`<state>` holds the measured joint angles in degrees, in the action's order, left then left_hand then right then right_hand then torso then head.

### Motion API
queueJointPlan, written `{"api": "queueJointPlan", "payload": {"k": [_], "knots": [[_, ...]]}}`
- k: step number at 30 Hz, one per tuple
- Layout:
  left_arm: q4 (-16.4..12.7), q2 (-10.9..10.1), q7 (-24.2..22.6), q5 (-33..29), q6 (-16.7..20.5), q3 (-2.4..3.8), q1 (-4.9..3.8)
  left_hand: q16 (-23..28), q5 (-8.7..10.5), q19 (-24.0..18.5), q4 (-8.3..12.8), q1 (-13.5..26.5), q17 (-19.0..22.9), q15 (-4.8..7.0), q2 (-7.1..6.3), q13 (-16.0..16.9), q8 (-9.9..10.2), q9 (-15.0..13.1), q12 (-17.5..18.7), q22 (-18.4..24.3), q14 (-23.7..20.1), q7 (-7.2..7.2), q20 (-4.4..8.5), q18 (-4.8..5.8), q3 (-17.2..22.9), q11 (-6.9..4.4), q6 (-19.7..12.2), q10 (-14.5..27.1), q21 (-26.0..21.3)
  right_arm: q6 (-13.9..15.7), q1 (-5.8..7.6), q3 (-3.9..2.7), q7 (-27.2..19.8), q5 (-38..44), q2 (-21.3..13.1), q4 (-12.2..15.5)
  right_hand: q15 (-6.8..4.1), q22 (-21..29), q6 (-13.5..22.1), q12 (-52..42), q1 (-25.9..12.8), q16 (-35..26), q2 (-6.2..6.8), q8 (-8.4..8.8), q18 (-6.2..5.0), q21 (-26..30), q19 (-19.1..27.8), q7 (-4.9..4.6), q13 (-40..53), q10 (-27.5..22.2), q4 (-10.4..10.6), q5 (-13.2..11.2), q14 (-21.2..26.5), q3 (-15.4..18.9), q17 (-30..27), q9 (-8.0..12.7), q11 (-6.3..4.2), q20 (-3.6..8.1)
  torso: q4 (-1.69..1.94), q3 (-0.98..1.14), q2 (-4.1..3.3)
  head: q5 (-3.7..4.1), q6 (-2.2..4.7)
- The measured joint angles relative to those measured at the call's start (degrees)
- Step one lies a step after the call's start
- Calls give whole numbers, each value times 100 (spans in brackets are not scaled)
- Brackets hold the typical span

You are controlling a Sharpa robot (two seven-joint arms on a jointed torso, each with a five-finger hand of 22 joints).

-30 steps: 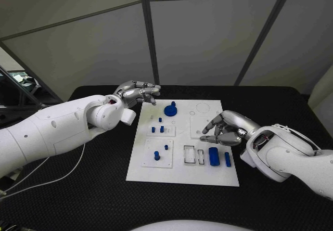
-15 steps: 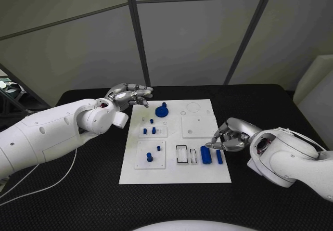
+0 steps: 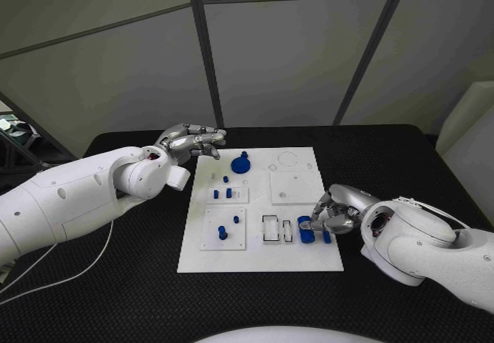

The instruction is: Assemble the parts on the task board

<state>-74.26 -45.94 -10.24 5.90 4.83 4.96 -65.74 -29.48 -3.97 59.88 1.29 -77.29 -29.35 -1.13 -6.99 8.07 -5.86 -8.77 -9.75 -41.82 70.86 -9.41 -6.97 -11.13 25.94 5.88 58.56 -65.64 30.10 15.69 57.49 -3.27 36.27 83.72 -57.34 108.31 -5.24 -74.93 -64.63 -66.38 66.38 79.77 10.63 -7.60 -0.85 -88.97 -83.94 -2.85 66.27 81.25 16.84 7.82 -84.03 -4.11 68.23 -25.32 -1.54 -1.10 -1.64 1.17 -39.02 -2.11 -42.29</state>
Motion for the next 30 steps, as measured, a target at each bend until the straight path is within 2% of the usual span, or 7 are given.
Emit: {"api": "queueJointPlan", "payload": {"k": [4, 9, 19, 24, 30], "knots": [[-2, -9, 0, 0, 0, 0, 2, 21, 0, 0, 0, 0, 0, 0, 0, 0, 0, 0, 0, 0, 0, 0, 0, 1, 0, 0, 0, 0, 0, -55, -21, 11, 53, 71, 51, -58, 0, 0, 0, -34, -15, 23, 10, 0, 0, 0, 0, 0, 35, 0, -5, 0, 0, 27, 16, -39, 0, 0, 0, -2, -3, -7, -9], [-5, -19, 0, 0, 0, -1, 2, 21, 0, 0, 0, 0, 0, 0, 0, -1, 0, 1, 0, 0, 0, 0, 0, 0, 0, 0, 0, 0, 0, -187, -45, 70, 166, 161, 124, -108, 0, 0, 0, -35, -42, 23, -17, 0, 0, 0, 0, 0, 40, 0, 4, 0, 0, 35, 16, -65, 0, 0, -2, -2, -5, -13, -17], [-9, -30, 0, 0, 0, -1, 3, 20, 0, 0, 0, 0, -1, 0, 0, -1, 0, 1, 0, -1, 0, 0, 0, 0, 0, 0, 0, 0, 0, -439, -17, 125, 272, 391, 317, -194, 0, 1, -12, -35, -41, 23, -18, -57, 0, 0, 0, -9, 56, 1, -10, 27, 0, 53, 6, -184, 0, 0, -2, -4, -5, -40, -39], [-10, -36, 0, 0, 0, -1, 3, 20, 0, 0, 0, 0, -1, 0, 0, -2, 0, 1, 0, -1, 0, 0, 0, 0, 0, 0, 0, 0, 0, -426, -40, 130, 274, 500, 338, -181, 1, 1, -43, -77, 45, 23, -104, -74, -1, -40, 0, 21, 121, 1, -8, 52, -1, 54, 52, -279, 0, 0, -2, -5, -2, -52, -43], [-13, -43, 0, 0, 0, -1, 5, 20, 0, 0, 0, 0, -1, 0, 0, 3, 0, 0, 0, -1, 0, 0, 0, 1, 0, 0, 0, 0, 0, -231, -80, 163, 279, 577, 301, -91, 2, 1, -94, -84, 150, 48, -209, -50, 0, -67, 0, 72, 167, 1, -34, 81, -1, 26, 85, -386, 0, 0, -9, -3, -1, -70, -34]]}}
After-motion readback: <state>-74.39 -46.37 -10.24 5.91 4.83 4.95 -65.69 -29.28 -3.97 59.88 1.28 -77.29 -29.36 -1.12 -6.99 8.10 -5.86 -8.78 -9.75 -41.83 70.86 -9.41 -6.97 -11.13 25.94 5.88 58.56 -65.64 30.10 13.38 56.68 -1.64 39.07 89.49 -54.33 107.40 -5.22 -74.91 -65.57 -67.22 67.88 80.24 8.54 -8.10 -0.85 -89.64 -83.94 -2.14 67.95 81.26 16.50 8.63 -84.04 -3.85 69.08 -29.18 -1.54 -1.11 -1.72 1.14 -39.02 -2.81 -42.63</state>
